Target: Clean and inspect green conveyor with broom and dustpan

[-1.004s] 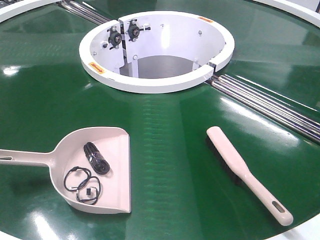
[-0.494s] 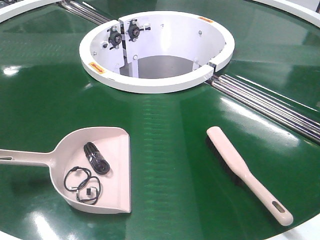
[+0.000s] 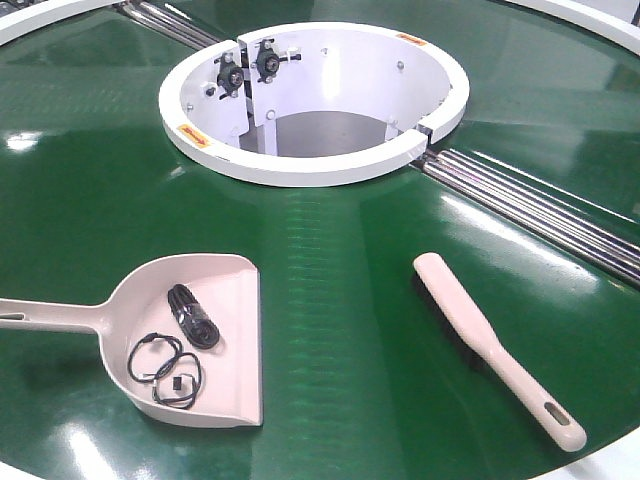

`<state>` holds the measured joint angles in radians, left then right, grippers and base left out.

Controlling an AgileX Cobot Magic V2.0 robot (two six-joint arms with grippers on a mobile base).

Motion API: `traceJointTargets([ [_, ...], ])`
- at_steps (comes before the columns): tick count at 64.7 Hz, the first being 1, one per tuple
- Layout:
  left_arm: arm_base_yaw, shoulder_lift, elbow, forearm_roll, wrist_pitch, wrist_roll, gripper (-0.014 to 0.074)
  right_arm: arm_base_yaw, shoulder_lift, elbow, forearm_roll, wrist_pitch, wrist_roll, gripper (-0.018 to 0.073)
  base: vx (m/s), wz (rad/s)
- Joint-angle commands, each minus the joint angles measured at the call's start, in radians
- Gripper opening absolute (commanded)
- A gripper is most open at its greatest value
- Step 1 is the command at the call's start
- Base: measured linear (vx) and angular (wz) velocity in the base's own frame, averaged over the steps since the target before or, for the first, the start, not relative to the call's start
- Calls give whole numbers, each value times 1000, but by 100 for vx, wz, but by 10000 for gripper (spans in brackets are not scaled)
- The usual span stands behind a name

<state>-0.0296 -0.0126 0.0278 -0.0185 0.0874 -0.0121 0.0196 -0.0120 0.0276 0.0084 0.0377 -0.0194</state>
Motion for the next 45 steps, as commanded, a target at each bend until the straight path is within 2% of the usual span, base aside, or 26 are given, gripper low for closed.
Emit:
traceJointTargets([
  [1, -7, -14, 9, -4, -70, -12, -6, -6, -11, 4, 1, -69, -8, -8, 0, 0],
  [45, -7, -14, 9, -4, -70, -12, -6, -6, -11, 4, 1, -65, -8, -8, 0, 0],
])
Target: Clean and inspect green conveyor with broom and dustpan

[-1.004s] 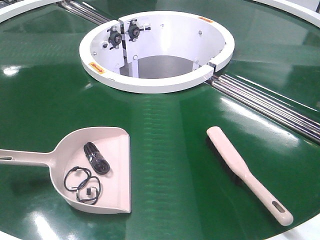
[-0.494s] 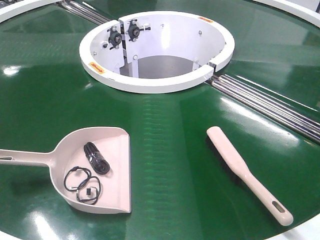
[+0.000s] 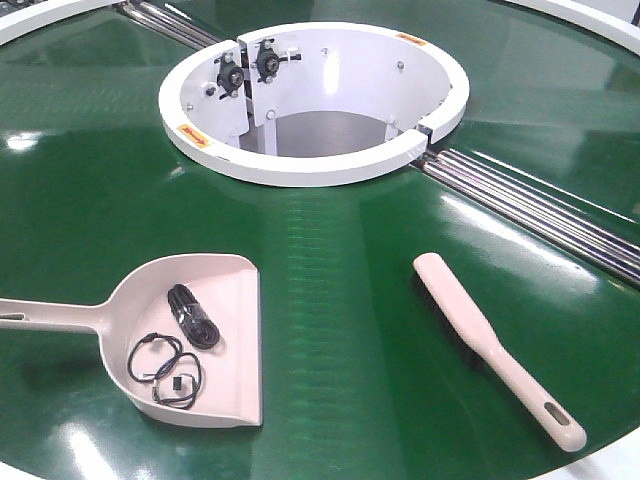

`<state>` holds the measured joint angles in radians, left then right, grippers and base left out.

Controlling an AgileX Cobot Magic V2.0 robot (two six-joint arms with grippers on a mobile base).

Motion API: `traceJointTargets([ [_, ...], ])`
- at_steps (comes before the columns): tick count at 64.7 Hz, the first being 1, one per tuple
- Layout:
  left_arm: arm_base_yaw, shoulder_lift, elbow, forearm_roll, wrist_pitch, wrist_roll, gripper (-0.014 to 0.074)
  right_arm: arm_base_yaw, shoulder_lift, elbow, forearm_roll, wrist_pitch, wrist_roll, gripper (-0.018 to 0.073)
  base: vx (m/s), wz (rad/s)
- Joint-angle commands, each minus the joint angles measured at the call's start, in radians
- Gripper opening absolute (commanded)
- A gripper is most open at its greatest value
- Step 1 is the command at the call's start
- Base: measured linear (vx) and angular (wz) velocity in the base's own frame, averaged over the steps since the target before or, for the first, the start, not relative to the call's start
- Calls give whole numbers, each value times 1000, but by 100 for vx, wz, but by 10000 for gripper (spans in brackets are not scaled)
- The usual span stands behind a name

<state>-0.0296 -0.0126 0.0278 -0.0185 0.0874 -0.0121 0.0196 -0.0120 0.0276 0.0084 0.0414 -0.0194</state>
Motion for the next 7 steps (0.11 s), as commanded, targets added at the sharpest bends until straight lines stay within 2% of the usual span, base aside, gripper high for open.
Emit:
traceJointTargets([
  [1, -7, -14, 9, -4, -70, -12, -6, -6, -11, 4, 1, -69, -8, -8, 0, 0],
  [7, -7, -14, 9, -4, -70, -12, -6, -6, -11, 4, 1, -69, -8, -8, 0, 0],
])
